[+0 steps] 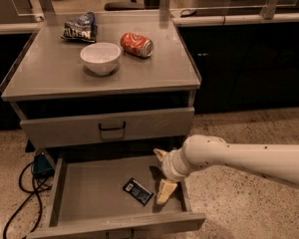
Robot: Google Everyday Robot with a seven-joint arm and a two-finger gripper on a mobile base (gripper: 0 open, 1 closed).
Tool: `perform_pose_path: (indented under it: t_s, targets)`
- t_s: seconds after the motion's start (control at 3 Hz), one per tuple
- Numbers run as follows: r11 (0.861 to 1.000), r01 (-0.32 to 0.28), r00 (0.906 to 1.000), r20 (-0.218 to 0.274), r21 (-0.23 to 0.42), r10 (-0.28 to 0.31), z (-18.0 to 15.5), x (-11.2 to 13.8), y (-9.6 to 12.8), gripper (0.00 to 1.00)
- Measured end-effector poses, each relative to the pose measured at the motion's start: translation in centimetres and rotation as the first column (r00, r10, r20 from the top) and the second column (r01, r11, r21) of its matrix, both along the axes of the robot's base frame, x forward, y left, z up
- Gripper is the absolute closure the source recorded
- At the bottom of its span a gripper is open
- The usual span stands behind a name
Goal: Pick rxbar blueberry from middle drawer and place on counter
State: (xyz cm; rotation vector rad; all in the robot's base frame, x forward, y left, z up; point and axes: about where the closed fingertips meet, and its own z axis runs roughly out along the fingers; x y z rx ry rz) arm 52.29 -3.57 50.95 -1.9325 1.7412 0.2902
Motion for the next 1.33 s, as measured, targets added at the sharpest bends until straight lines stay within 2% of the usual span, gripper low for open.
perform_pose_path:
  t_s: [0.33, 0.67, 1.0, 1.33]
  targets:
    - [1.0, 0.005, 0.9973, -0.073, 0.021, -0.004, -3.9, -1.4, 0.4, 0.0]
    - [1.0, 0.005, 0.9973, -0.073, 0.021, -0.004, -3.9, -1.4, 0.4, 0.0]
    - [0.998, -0.024, 0.9956, -0.089, 0.05, 0.028, -5.5, -0.8, 1.3, 0.0]
    - [0.988, -0.123, 0.9838, -0.119, 0.096, 0.134, -9.0, 0.9, 4.5, 0.0]
